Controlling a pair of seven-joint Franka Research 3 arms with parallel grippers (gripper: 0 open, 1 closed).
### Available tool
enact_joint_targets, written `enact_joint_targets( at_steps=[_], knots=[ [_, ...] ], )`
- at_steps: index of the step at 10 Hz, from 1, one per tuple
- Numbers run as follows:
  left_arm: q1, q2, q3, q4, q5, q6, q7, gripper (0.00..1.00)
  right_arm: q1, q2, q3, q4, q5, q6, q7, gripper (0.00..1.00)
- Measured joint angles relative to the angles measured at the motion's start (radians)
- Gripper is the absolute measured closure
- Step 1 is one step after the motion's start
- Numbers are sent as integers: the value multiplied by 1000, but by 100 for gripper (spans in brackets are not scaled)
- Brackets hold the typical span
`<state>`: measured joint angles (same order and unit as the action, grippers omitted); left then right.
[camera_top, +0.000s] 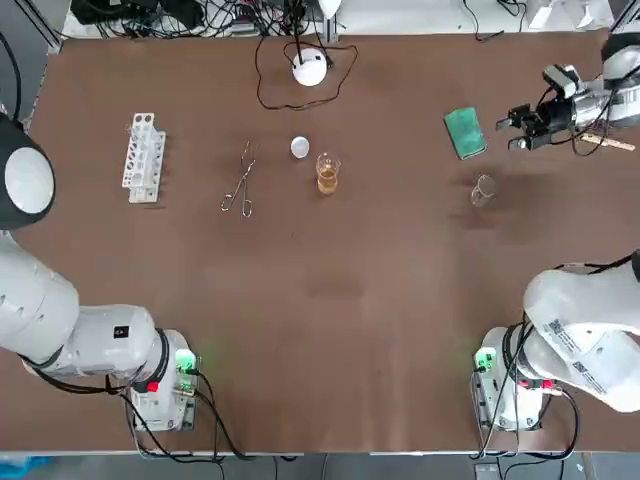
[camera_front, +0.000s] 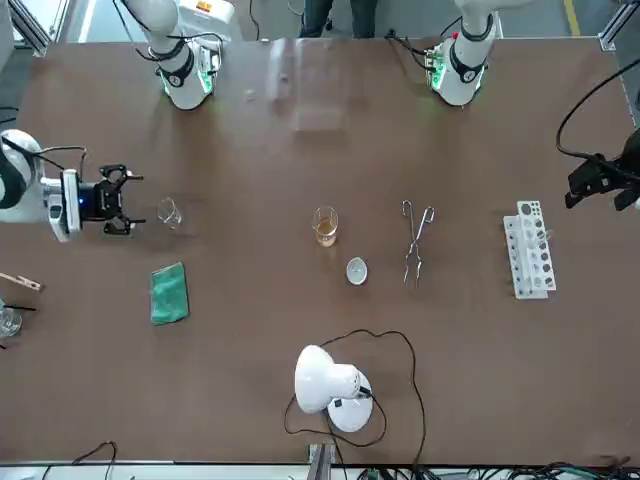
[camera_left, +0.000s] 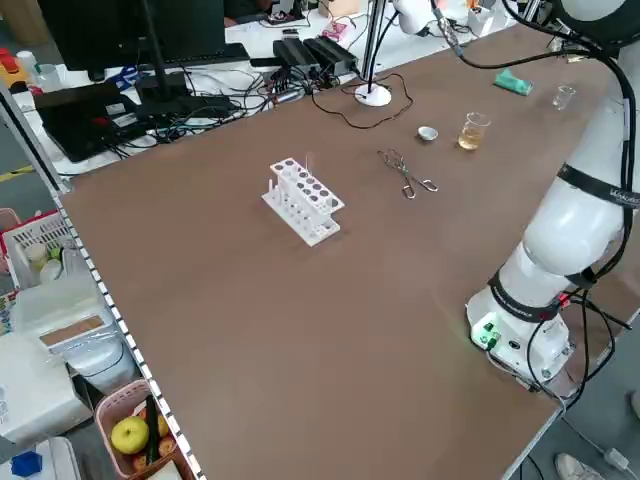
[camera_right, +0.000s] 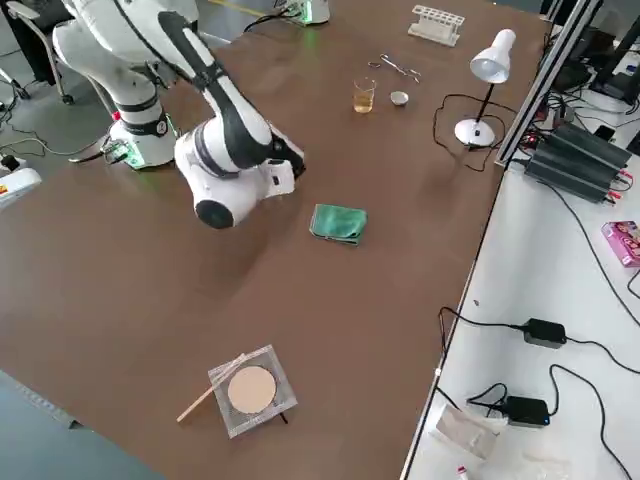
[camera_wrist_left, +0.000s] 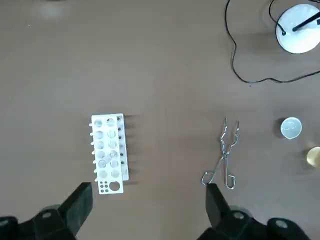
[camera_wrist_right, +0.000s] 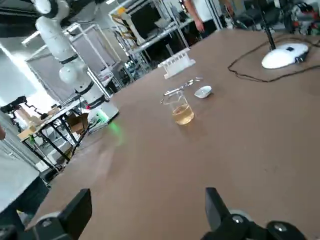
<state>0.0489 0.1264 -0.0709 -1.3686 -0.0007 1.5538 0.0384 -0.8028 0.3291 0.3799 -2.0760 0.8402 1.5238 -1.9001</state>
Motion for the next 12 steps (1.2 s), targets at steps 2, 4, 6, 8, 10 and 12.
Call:
enact_joint_targets(
  at_steps=[2, 4, 6, 8, 10, 12],
  knots=[
    [0, 0, 0, 0, 0, 0, 0, 0, 65, -69, 2, 36, 34, 22, 164, 0],
    [1, 0, 1, 0, 0, 0, 0, 0, 130, -74, 2, 86, 47, 65, 285, 0],
    [1, 0, 2, 0, 0, 0, 0, 0, 171, -74, 2, 139, 48, 94, 407, 0],
    [4, 0, 3, 0, 0, -18, 0, 0, 229, -81, -5, 187, 48, 143, 554, 0],
    [6, 0, 5, 0, 0, -25, 0, 0, 403, -122, -137, 206, 45, 187, 702, 0],
    [7, 0, 11, 0, 0, -26, 0, 0, 669, -157, -383, 213, 15, 217, 865, 0]
  ],
)
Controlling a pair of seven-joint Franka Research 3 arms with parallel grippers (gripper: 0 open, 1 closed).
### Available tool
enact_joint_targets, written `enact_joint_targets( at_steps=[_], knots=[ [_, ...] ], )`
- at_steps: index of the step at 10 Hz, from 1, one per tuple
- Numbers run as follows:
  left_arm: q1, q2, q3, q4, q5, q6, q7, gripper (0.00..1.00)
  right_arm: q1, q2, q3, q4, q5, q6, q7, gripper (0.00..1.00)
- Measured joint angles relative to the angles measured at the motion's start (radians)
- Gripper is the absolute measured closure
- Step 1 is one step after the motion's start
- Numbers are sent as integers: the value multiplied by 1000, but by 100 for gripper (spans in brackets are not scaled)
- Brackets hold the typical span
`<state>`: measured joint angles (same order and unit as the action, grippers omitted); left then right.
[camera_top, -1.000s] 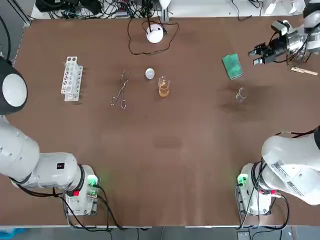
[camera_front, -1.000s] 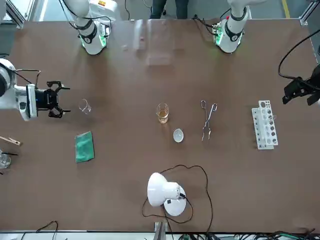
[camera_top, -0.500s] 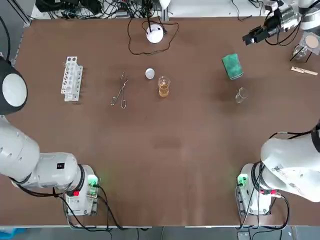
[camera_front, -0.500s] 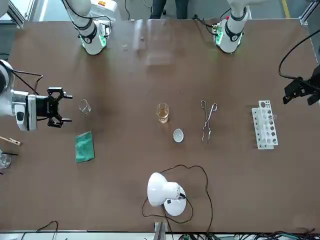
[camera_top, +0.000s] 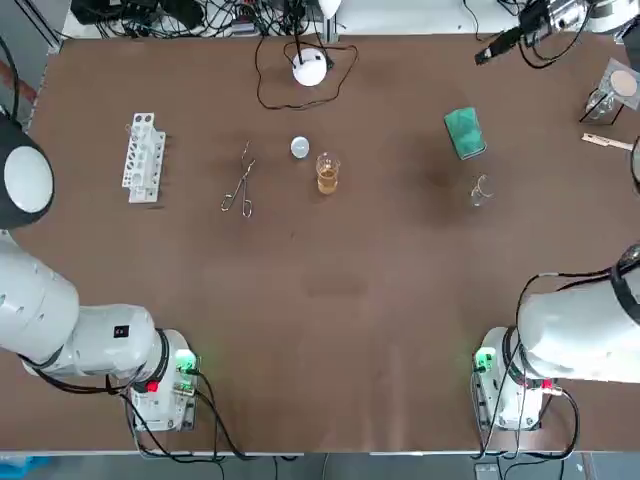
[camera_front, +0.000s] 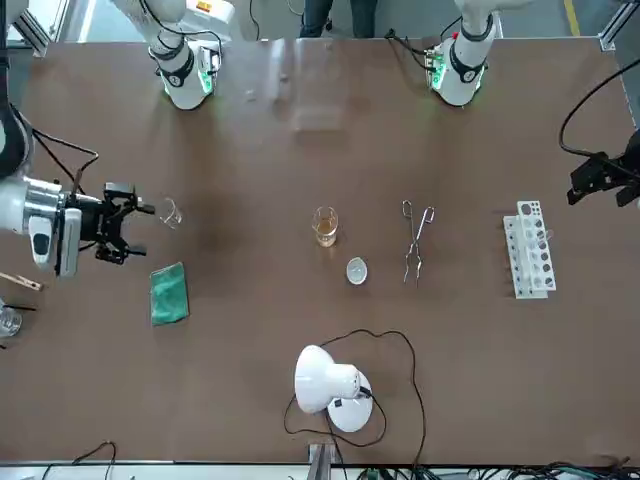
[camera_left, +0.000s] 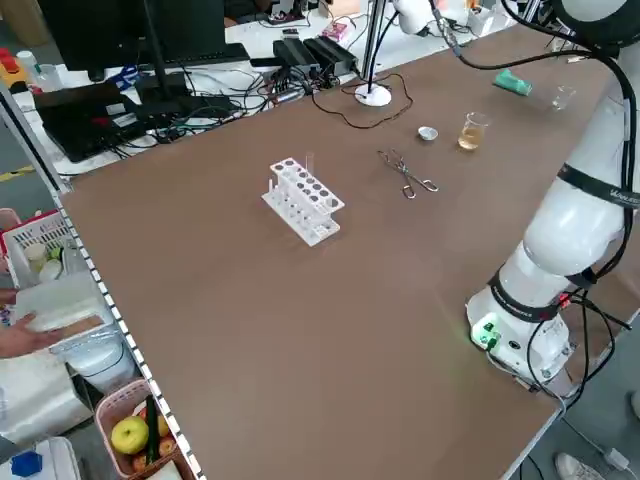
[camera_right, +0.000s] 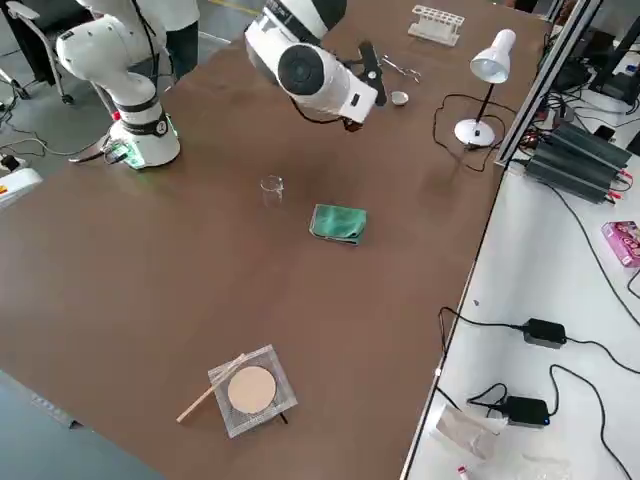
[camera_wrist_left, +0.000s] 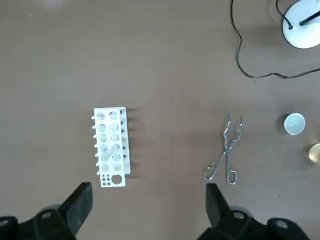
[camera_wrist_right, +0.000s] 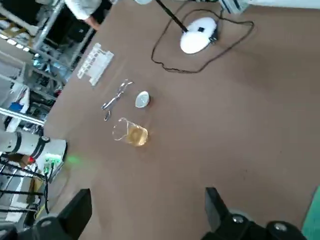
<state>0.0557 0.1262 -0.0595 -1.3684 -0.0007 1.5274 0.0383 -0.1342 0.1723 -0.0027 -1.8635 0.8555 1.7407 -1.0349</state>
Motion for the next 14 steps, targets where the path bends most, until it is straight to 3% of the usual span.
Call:
enact_joint_targets(
  at_steps=[1, 2, 8, 14],
  knots=[
    [0, 0, 1, 0, 0, -1, 0, 0, 105, -14, -81, 11, -49, 22, 116, 0],
    [0, 0, 1, 0, 0, -1, 0, 0, 173, -28, -120, 31, -107, 37, 245, 0],
    [0, 0, 2, 0, 0, -3, 0, 0, 290, -67, -140, 177, -448, 7, 713, 0],
    [0, 0, 2, 0, 0, -3, 0, 0, 291, -69, -171, 361, -629, -127, 836, 0]
  ],
)
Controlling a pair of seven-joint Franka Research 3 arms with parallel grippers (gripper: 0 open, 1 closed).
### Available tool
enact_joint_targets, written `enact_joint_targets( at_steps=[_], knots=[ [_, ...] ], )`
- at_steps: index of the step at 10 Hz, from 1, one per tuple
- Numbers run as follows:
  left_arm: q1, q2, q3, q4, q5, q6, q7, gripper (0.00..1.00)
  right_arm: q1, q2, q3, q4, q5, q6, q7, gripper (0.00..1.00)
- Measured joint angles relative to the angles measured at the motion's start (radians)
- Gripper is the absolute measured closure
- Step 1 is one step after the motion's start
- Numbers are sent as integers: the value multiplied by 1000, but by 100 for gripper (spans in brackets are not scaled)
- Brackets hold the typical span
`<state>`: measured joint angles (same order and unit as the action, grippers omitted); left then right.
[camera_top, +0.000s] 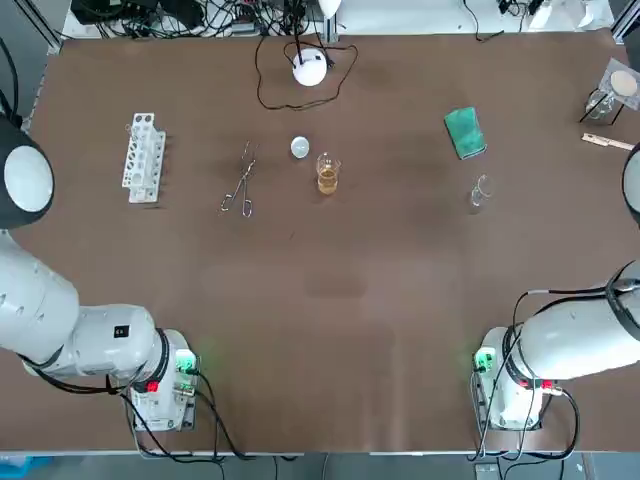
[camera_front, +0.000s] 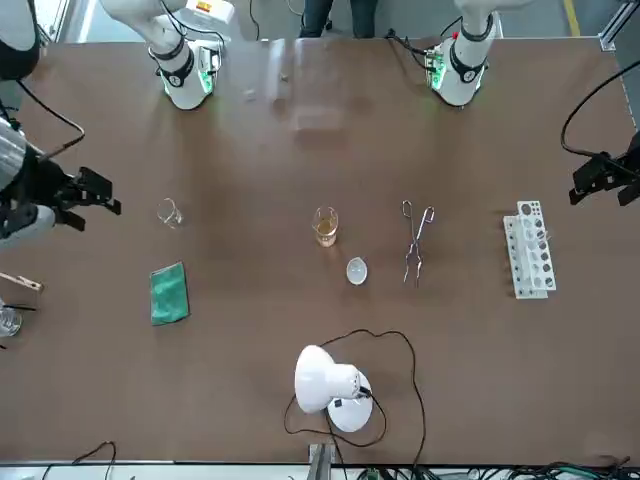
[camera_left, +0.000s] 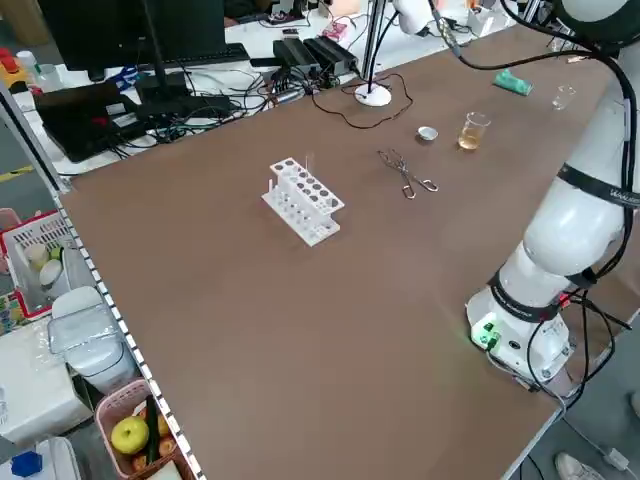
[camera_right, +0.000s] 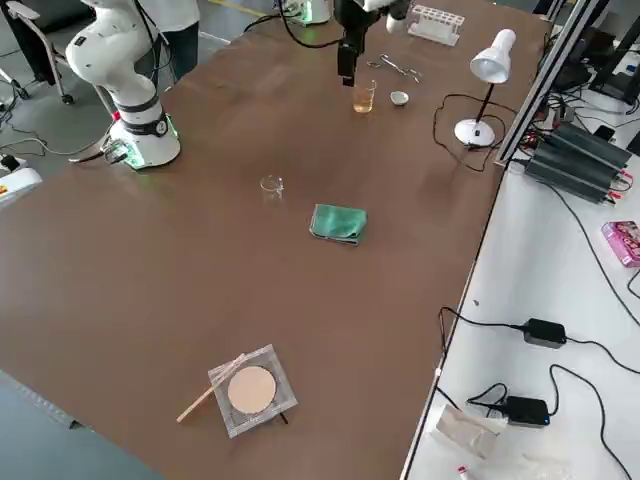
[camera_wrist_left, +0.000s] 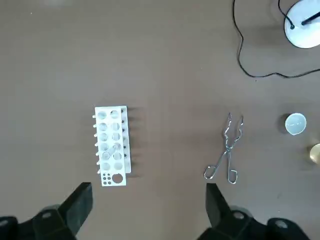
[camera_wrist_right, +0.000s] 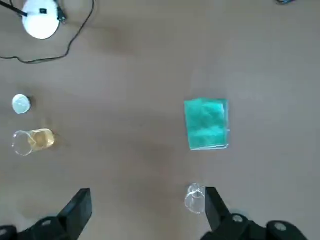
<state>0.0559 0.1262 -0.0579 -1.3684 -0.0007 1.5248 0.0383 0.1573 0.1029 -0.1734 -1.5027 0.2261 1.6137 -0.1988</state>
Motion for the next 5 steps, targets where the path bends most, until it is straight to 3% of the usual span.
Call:
enact_joint_targets(
  at_steps=[5],
  knots=[
    [-2, 0, 0, 0, 0, 0, 0, 0, 1, 0, -21, 105, -53, -96, 42, 0]
  ],
)
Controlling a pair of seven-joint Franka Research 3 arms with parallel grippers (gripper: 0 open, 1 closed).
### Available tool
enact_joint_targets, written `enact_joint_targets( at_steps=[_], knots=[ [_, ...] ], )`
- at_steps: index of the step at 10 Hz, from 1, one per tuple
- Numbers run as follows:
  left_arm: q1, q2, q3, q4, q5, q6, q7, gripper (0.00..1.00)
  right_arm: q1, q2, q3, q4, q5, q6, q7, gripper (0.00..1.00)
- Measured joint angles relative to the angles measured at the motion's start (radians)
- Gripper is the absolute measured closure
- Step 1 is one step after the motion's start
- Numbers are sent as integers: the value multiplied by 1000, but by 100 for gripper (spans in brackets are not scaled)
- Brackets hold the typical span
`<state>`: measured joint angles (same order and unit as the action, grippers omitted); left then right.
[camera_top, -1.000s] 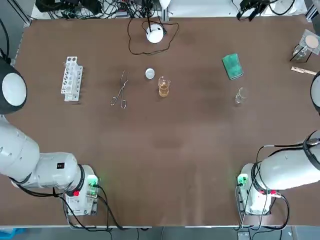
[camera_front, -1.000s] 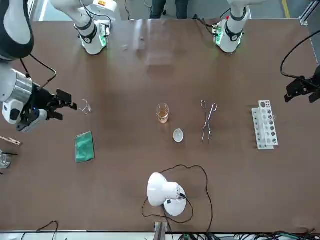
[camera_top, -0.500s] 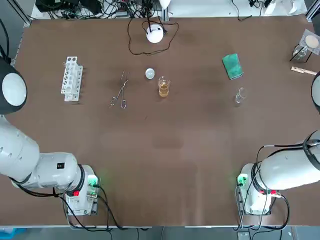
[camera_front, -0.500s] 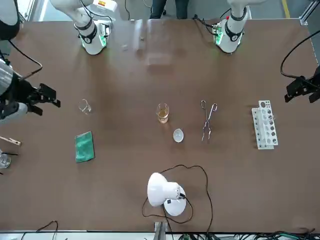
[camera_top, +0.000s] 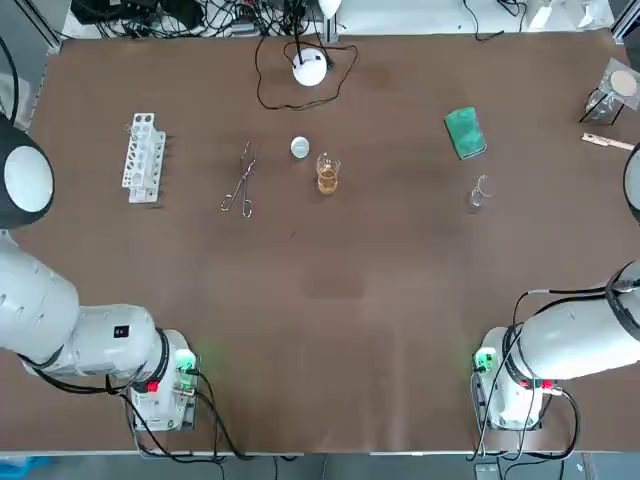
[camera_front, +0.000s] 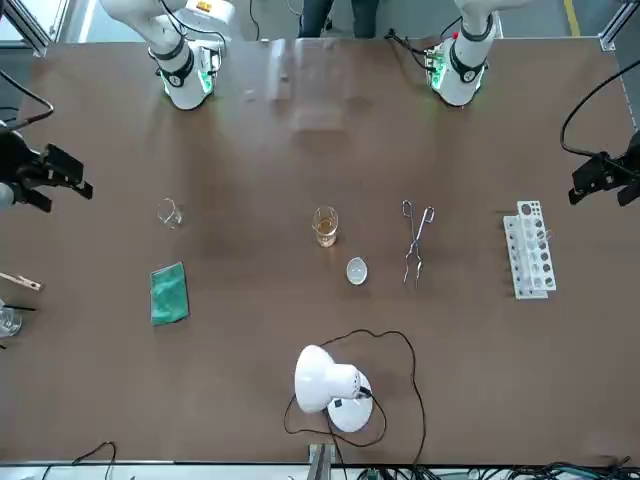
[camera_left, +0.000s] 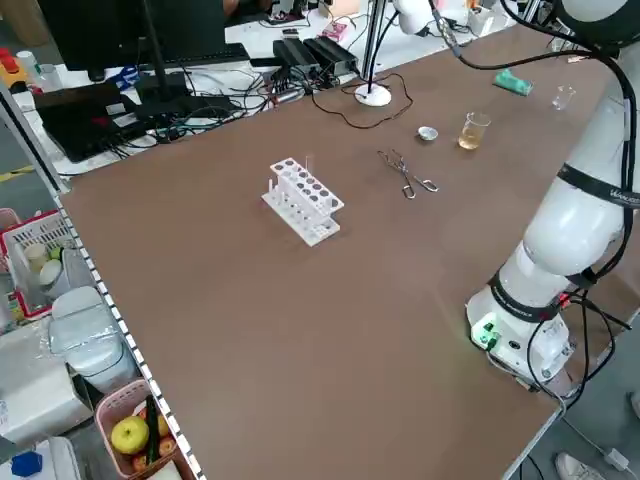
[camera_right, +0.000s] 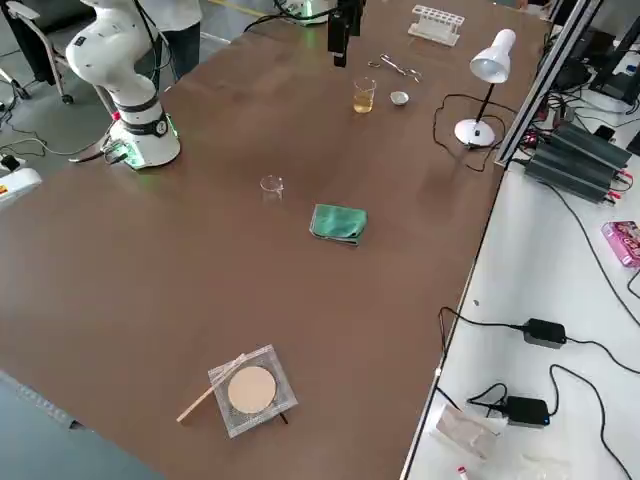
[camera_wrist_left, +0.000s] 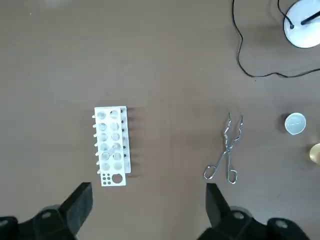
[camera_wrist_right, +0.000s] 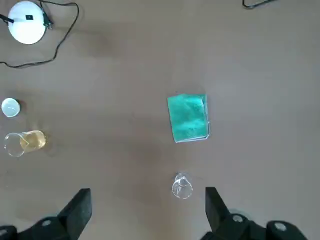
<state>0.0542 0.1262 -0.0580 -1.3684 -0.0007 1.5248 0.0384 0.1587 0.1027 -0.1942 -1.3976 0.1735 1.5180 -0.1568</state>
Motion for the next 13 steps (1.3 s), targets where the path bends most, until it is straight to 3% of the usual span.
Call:
enact_joint_targets(
  at_steps=[3, 5, 8, 10, 12, 13],
  knots=[
    [-1, 0, 0, 0, 0, 0, 0, 0, 4, 1, -21, 50, -37, -44, 16, 0],
    [-1, 0, -1, 0, 0, 0, 0, 0, 5, 1, -72, 99, -40, -86, 16, 0],
    [0, 0, 0, 0, 0, -1, 0, 0, 19, 12, -94, 100, -83, -87, 15, 0],
    [0, 0, 0, 0, 0, -1, 0, 0, 55, 25, -93, 73, -133, -68, 22, 0],
    [0, 0, 0, 0, 0, -1, 0, 0, 53, 30, -89, -3, -138, -3, 24, 0],
    [0, 0, 0, 0, 0, -1, 0, 0, 23, 29, -58, -44, -138, 34, 24, 0]
  ],
)
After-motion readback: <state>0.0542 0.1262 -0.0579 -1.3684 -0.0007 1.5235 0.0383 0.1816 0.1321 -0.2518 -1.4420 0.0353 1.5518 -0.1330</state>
